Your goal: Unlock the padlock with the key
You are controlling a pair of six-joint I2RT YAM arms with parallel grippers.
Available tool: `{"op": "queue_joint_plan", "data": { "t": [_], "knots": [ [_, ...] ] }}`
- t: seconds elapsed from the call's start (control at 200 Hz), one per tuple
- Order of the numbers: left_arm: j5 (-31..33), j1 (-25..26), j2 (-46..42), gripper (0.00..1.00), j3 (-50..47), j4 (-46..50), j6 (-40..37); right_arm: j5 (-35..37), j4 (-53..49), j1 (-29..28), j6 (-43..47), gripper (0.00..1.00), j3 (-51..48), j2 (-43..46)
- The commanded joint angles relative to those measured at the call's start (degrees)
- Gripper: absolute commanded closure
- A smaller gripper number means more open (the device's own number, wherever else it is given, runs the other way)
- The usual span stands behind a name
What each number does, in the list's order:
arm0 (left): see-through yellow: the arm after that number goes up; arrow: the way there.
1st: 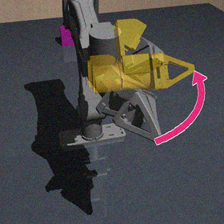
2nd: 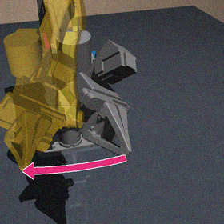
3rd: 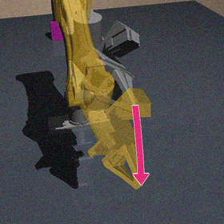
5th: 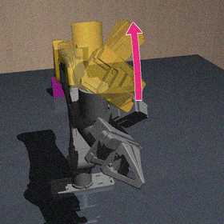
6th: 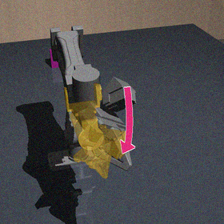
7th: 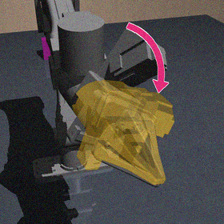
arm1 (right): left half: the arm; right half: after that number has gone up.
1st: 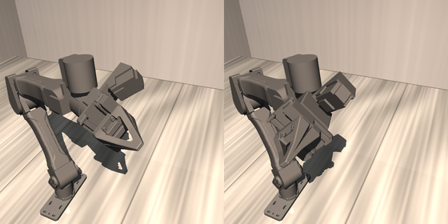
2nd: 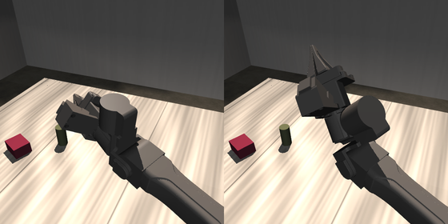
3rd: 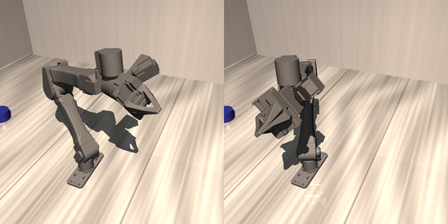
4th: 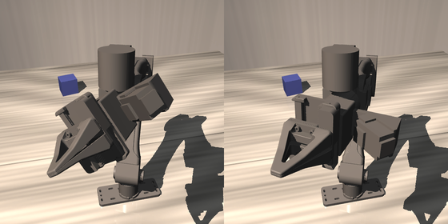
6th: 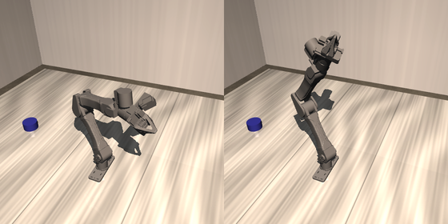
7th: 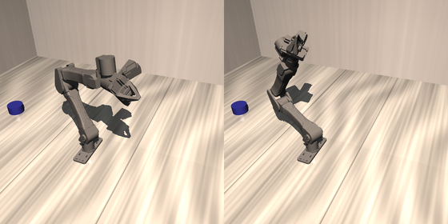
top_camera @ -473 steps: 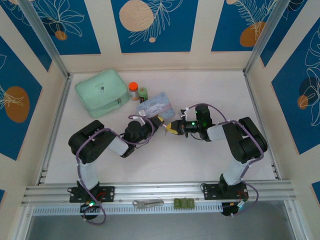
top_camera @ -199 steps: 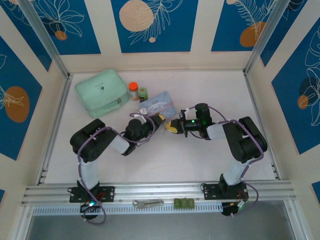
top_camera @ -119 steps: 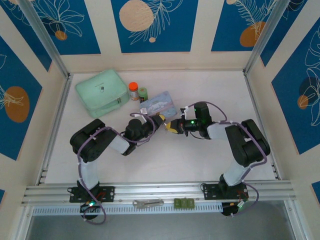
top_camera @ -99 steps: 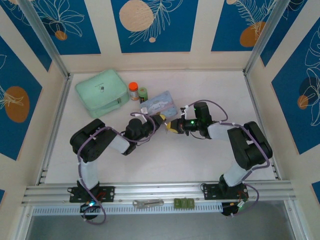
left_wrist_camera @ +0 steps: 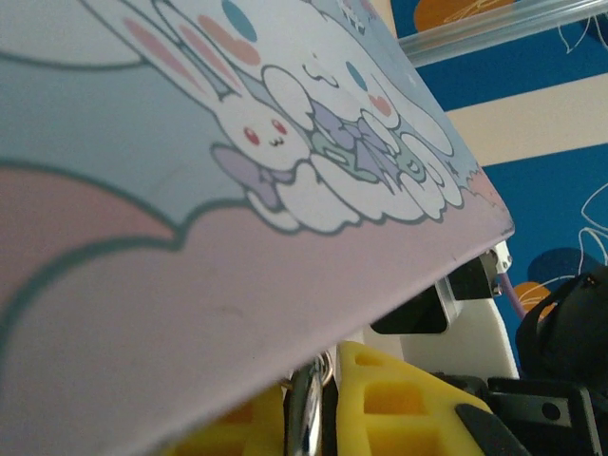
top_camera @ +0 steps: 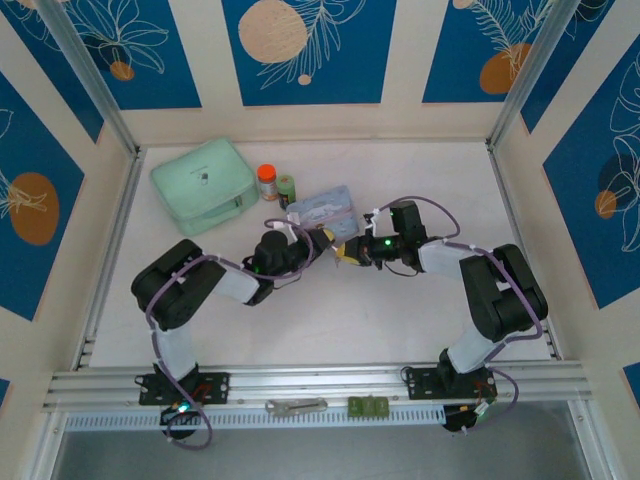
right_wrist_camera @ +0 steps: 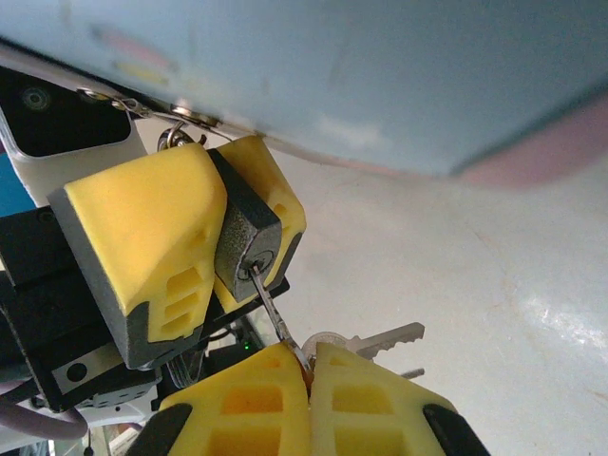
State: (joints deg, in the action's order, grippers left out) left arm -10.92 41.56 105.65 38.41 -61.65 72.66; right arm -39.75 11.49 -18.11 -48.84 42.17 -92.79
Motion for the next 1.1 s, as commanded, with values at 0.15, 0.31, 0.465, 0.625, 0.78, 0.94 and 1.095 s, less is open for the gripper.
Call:
{"op": "queue_joint_plan", "data": {
  "t": [0.15, 0.31, 0.465, 0.625, 0.78, 0.94, 1.095],
  "knots": [
    [-24.16, 7.57, -3.08, 1.0, 1.75, 1.22, -4.13, 7.01, 11.43, 0.73, -1.09, 1.0, 4.83, 0.37],
    [-22.33, 7.42, -3.59, 1.0, 1.3, 1.8, -5.15, 6.55, 13.34, -0.04, -5.04, 1.0, 3.73, -0.69],
    [-16.96, 4.98, -3.6, 1.0, -0.36, 2.14, -4.71, 5.11, 13.5, 0.42, -6.9, 1.0, 1.14, 0.45],
    [-12.1, 2.0, -4.06, 1.0, -0.91, 3.53, -5.53, 4.15, 13.06, 0.85, -7.2, 1.0, -1.78, 0.95],
    [-9.16, 1.33, -4.83, 1.0, 1.02, 6.92, -8.26, 0.17, 20.06, 2.25, -10.85, 1.0, -5.3, -0.72],
    [-6.72, 1.18, -3.25, 1.0, 1.4, 3.46, -7.3, -4.42, 29.18, 3.33, -17.14, 1.0, -7.63, -3.52],
    [-5.15, 1.16, -1.61, 1.0, 1.09, 1.17, -6.84, -6.22, 35.11, 3.76, -22.46, 1.0, -9.81, -4.73]
  ]
}}
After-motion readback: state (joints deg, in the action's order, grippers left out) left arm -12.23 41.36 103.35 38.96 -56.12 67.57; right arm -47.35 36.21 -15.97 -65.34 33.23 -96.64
